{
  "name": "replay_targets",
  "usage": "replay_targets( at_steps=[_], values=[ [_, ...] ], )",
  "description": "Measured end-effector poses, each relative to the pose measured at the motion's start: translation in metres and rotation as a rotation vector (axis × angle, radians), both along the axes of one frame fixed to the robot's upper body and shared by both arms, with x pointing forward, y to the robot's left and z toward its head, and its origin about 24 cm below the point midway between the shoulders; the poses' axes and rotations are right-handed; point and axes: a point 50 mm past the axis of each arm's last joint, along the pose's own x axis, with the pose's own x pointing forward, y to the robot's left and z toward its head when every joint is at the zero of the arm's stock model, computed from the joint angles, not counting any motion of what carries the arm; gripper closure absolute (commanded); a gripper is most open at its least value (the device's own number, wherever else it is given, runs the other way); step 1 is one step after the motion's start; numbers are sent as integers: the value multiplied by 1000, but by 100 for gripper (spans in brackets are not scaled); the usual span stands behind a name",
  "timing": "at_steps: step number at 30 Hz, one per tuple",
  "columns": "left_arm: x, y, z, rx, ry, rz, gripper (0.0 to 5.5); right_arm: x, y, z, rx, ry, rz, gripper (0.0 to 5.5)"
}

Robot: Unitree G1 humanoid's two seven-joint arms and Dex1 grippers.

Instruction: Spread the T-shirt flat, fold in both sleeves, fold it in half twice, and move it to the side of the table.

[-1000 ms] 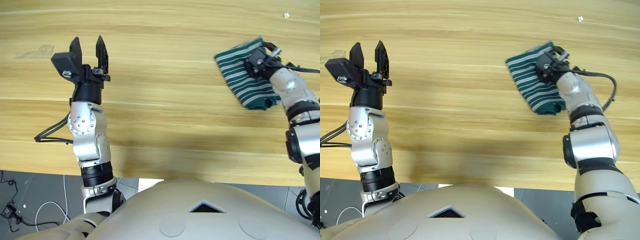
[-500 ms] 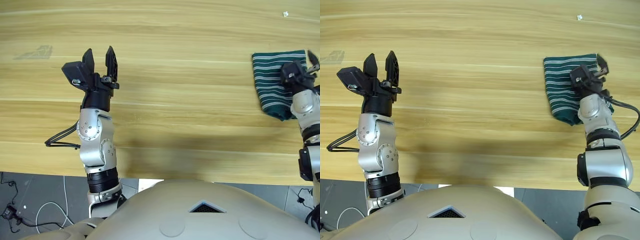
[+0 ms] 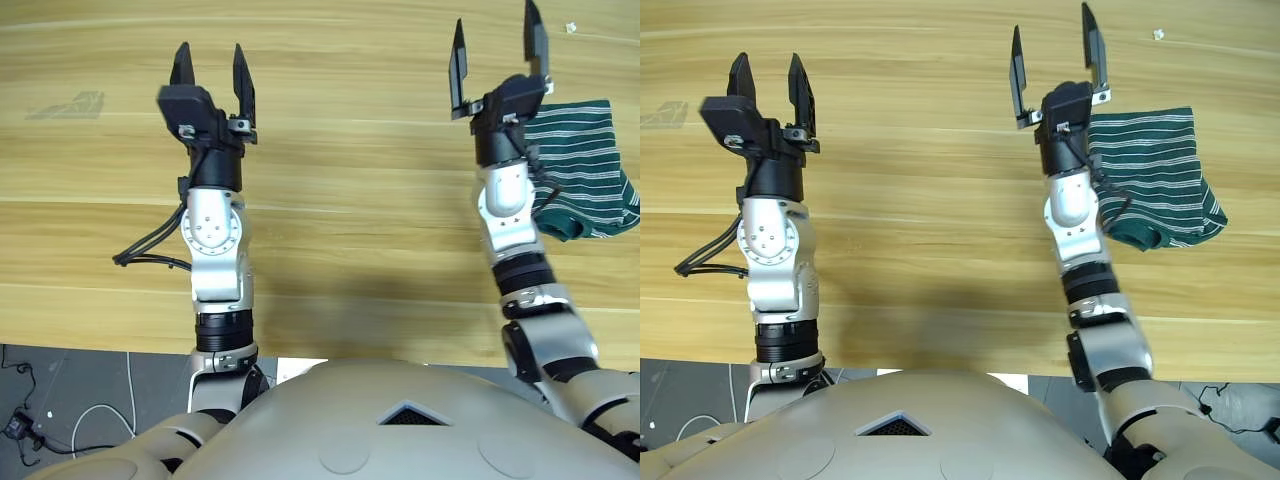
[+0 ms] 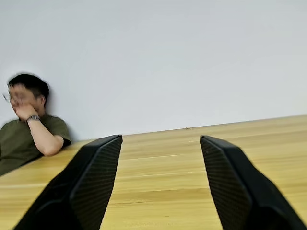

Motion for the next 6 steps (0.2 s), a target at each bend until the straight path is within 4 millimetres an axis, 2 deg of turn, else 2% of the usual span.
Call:
replay_targets(
  at_steps=[3, 6],
  values=[
    [-3, -6, -6, 66, -44, 18, 249, -5, -14, -18, 43, 78, -17, 177],
    [-1, -11, -11, 0, -28, 20, 249, -11, -20, -11, 107, 1, -21, 177]
  ],
)
